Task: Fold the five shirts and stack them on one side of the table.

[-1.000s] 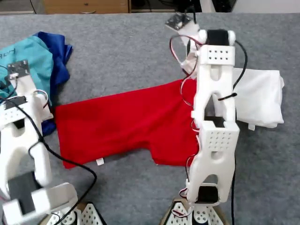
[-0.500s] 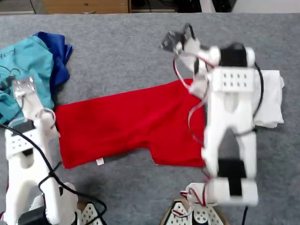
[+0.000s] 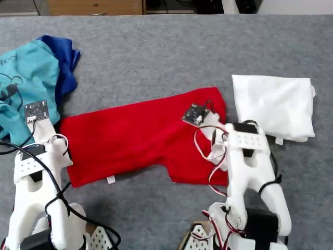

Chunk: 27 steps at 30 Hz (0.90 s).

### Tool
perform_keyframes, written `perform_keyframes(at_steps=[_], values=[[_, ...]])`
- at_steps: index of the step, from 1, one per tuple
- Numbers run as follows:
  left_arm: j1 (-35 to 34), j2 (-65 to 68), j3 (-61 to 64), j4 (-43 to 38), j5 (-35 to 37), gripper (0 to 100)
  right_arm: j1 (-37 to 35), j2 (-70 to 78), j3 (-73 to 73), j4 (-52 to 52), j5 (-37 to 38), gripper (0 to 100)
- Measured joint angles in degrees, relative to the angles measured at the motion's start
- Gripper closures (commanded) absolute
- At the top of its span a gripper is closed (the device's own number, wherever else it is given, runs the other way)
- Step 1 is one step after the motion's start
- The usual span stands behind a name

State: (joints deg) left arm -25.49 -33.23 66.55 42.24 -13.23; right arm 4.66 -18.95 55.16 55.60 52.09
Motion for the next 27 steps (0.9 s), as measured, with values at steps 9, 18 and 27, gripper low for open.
perform_keyframes(at_steps=[9,18,27], values=[[0.0,-0.2,2.6,-4.9,-0.2,98,5.5,7.9,-1.2,-0.4,2.9,99.6],[0.0,-0.2,2.6,-5.2,-0.2,98,5.6,-6.9,-4.0,10.0,3.9,99.5],[0.0,-0.2,2.6,-5.2,-0.2,98,-5.4,-28.9,-2.7,23.1,5.3,86.4]])
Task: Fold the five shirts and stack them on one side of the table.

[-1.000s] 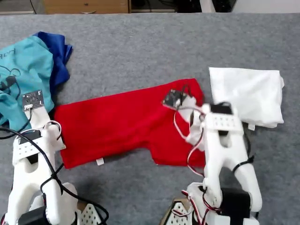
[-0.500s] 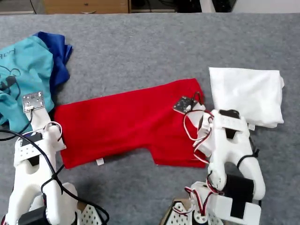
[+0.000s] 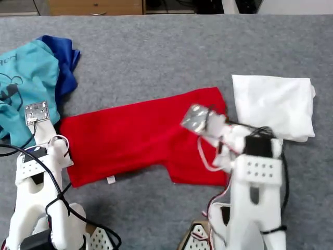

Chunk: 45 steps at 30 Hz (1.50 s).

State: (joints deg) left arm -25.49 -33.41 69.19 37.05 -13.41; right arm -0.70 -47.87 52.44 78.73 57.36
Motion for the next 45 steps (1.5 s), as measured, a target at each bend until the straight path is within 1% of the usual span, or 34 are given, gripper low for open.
perform_keyframes(at_steps=[4,7,10,13,16,20,24,39,40,43,45], values=[[0.0,0.0,0.0,0.0,0.0,98,-8.6,-0.6,5.2,0.8,0.0,83.0],[0.0,0.0,0.0,0.0,0.0,98,-13.2,1.0,9.8,0.8,-0.4,82.9],[0.0,0.0,0.0,0.0,0.0,98,-15.1,1.8,13.8,-1.5,-0.4,82.8],[0.0,0.0,0.0,0.0,0.0,98,-17.0,2.1,17.1,-6.2,-0.5,82.8],[0.0,0.0,0.0,0.0,0.0,98,-17.3,2.1,19.8,-9.7,-0.5,82.7],[0.0,0.0,0.0,0.0,0.0,98,-17.3,2.1,22.8,-13.5,-0.5,79.4],[0.0,0.0,0.0,0.0,0.0,98,-17.3,2.1,24.6,-17.1,-1.3,79.5],[0.0,0.0,0.3,0.0,0.0,98,-17.3,1.9,26.8,-19.3,-0.7,79.7],[0.0,0.0,0.3,0.0,0.0,98,-17.3,2.5,26.8,-19.3,-0.5,80.7],[0.0,0.0,0.3,0.0,0.0,98,-17.4,4.8,25.8,-20.0,-0.3,87.6],[0.0,0.0,0.3,0.0,0.0,98,-17.3,7.1,24.4,-20.7,0.0,89.2]])
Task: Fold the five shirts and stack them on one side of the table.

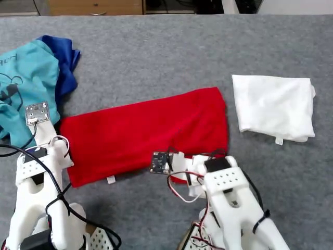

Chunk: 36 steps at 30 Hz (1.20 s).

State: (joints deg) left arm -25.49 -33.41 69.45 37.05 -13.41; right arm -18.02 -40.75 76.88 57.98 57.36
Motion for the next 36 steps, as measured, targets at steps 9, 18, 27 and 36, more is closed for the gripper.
perform_keyframes(at_steps=[9,18,27,36], values=[[0.0,0.0,0.0,0.0,0.0,98,0.8,10.0,-5.8,-0.9,0.8,99.5],[0.0,0.0,0.0,0.0,0.0,98,6.2,12.6,-12.0,3.3,0.8,99.7],[0.0,0.0,0.0,0.0,0.0,98,6.8,29.3,-41.8,20.0,0.8,99.7],[0.0,0.0,0.0,0.0,0.0,98,5.3,58.1,-79.6,32.4,1.9,99.6]])
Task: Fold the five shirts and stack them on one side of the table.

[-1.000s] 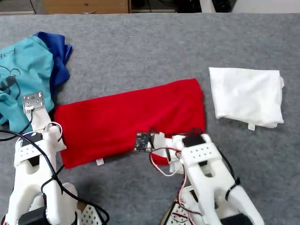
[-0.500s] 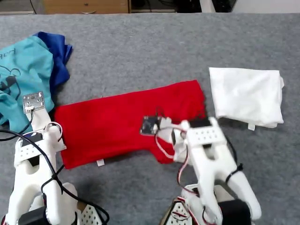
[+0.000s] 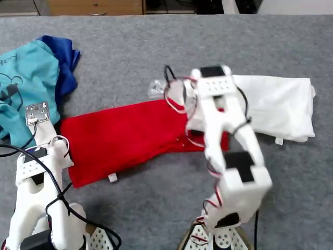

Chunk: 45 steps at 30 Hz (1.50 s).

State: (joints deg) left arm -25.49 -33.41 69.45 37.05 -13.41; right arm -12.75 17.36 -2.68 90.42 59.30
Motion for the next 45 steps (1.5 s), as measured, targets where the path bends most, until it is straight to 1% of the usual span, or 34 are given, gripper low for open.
perform_keyframes(at_steps=[6,9,11,15,16,17,19,22,23,24,26,27,28,29,30,34,36,37,38,40,43,45], values=[[0.0,0.0,0.0,0.0,0.0,98,-4.6,16.9,-22.1,6.1,0.3,99.3],[0.0,0.0,0.0,0.0,0.0,98,-5.5,24.4,-31.3,8.4,0.3,95.6],[0.0,0.0,0.0,0.0,0.0,98,-5.7,28.1,-36.8,9.8,0.3,88.5],[0.0,0.0,0.0,0.0,0.0,98,-5.9,30.3,-44.3,10.6,0.3,65.4],[0.0,0.0,0.0,0.0,0.0,98,-5.9,30.3,-45.5,10.6,0.3,62.3],[0.0,0.0,0.0,0.0,0.0,98,-5.9,30.3,-46.5,10.6,0.3,61.3],[0.0,0.0,0.0,0.0,0.0,98,-5.9,30.2,-47.0,10.6,0.0,62.1],[0.0,0.0,0.0,0.0,0.0,98,-5.9,27.9,-47.0,10.6,-0.4,68.3],[0.0,0.0,0.0,0.0,0.0,98,-5.9,26.3,-46.7,10.6,-0.4,72.5],[0.0,0.0,0.0,0.0,0.0,98,-5.9,24.4,-46.1,10.6,-0.4,78.7],[0.0,0.0,0.0,0.0,-0.9,98,-5.6,20.7,-43.6,10.6,-0.4,98.0],[0.0,0.0,0.0,0.0,-1.0,98,-5.1,18.7,-41.8,10.6,-0.4,99.8],[0.0,0.0,0.0,0.0,-1.0,98,-4.3,16.9,-39.8,10.6,-1.1,95.7],[0.0,0.0,0.0,0.0,-1.1,98,-3.3,15.0,-37.5,10.6,-1.8,96.2],[0.0,0.0,0.0,0.0,-1.1,98,-2.5,13.2,-35.2,10.6,-2.9,99.2],[0.0,-0.1,0.0,0.3,-1.2,98,2.0,6.3,-24.8,10.4,-6.6,99.7],[0.0,-0.4,-1.8,4.6,-1.2,98,5.1,2.8,-19.8,9.1,-9.8,99.6],[0.0,-0.4,-4.1,8.0,-1.2,98,6.7,0.8,-17.1,7.5,-11.8,99.6],[0.0,-0.4,-7.1,12.2,-1.2,97,8.4,-1.1,-14.2,5.7,-13.6,99.6],[0.0,-0.4,-15.0,21.5,-1.1,94,10.6,-5.5,-7.9,1.2,-17.1,99.6],[0.0,-0.4,-28.4,35.7,1.0,85,11.3,-12.4,2.5,-8.3,-23.3,99.6],[0.9,-0.4,-35.0,43.3,2.0,83,11.5,-16.8,10.6,-16.8,-27.6,99.5]])
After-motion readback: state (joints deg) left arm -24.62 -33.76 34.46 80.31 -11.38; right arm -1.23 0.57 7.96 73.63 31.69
